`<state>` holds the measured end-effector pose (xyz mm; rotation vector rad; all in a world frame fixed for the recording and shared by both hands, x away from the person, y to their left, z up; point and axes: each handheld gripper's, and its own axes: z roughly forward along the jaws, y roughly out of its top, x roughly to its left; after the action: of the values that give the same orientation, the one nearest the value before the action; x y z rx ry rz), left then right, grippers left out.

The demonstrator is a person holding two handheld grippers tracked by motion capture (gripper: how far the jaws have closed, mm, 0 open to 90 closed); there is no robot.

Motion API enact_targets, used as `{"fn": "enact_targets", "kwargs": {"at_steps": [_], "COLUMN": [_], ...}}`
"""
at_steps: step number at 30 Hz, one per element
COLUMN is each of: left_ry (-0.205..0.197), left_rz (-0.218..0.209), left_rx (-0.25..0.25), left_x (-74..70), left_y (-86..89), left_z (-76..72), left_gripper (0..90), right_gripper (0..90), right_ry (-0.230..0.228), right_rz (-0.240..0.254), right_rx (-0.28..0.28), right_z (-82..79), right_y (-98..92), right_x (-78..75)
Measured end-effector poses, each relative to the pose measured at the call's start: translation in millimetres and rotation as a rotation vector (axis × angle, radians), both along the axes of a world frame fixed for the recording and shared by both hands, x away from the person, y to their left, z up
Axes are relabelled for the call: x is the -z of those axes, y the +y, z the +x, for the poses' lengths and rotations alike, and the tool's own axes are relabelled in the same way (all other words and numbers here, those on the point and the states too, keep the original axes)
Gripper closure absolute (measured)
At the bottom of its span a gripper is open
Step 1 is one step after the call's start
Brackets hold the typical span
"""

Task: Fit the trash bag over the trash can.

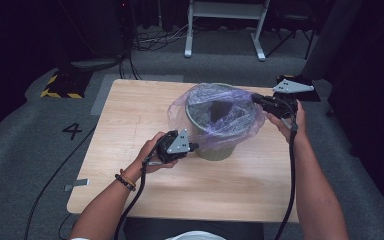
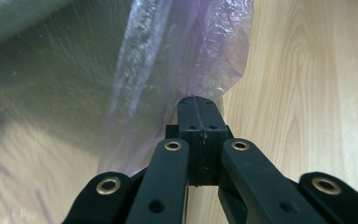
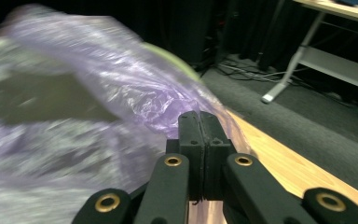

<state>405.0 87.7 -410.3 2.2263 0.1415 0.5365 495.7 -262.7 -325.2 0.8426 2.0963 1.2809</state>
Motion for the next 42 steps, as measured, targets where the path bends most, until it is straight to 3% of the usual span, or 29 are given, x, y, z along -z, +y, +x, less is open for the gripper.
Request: {"fn": "enact_targets", "kwargs": {"at_steps": [4,9,16,20,25,26,27,29,30,32,33,34,36,38,40,42], "left_ry": [0.013,0.030,0.061,0.050,0.072,0.070,0.083,0.099,0.111,0.120,0.124,0.124,0.132,0.129,0.119,0.090], "left_rz": [0.046,0.090,0.125,0.176,0.147,0.128,0.110,0.024,-0.035,-0.139,-0.165,-0.165,-0.285,-0.371,-0.423,-0.443], "left_rx": [-0.007,-0.021,-0.031,-0.039,-0.078,-0.091,-0.110,-0.148,-0.134,-0.116,-0.117,-0.117,-0.105,-0.113,-0.128,-0.147], "left_x": [11.6,26.6,42.8,52.5,57.8,56.2,54.7,47.2,42.9,32.2,28.5,28.5,12.8,0.1,-13.5,-26.2], "left_y": [-2.2,-3.6,-3.6,-5.4,1.0,3.8,5.7,14.7,21.0,34.7,38.8,38.8,53.8,61.6,65.2,64.6], "left_z": [4.0,9.1,11.9,11.8,13.9,15.5,16.3,17.9,17.0,14.1,13.1,13.1,9.7,9.6,12.3,17.2], "left_gripper": [90.0,90.0,90.0,90.0,90.0,89.1,73.6,50.2,45.3,40.1,36.3,34.1,32.1,32.1,30.7,29.1], "right_gripper": [89.3,89.1,89.1,89.1,89.1,89.1,89.1,89.1,89.1,89.1,89.1,89.1,89.1,89.1,89.1,89.0], "right_ry": [0.020,0.063,0.107,0.127,0.148,0.151,0.148,0.140,0.133,0.120,0.112,0.107,0.093,0.082,0.071,0.067], "right_rz": [0.042,0.077,0.096,0.080,0.095,0.090,0.082,0.092,0.097,0.096,0.103,0.105,0.119,0.131,0.144,0.157], "right_rx": [0.077,0.132,0.138,0.146,0.124,0.125,0.127,0.127,0.127,0.129,0.132,0.134,0.133,0.130,0.128,0.126], "right_z": [12.7,25.1,34.2,35.6,35.7,35.6,35.3,34.0,33.2,32.1,31.2,30.7,29.1,27.8,26.9,26.5], "right_y": [-5.3,-9.0,-9.8,-10.5,-13.1,-12.6,-12.0,-11.4,-11.2,-11.5,-12.5,-13.3,-15.6,-17.3,-18.8,-19.9], "right_x": [3.4,15.2,32.8,41.1,50.8,51.5,52.1,51.0,49.8,47.3,45.3,44.3,41.4,39.1,37.1,34.9]}}
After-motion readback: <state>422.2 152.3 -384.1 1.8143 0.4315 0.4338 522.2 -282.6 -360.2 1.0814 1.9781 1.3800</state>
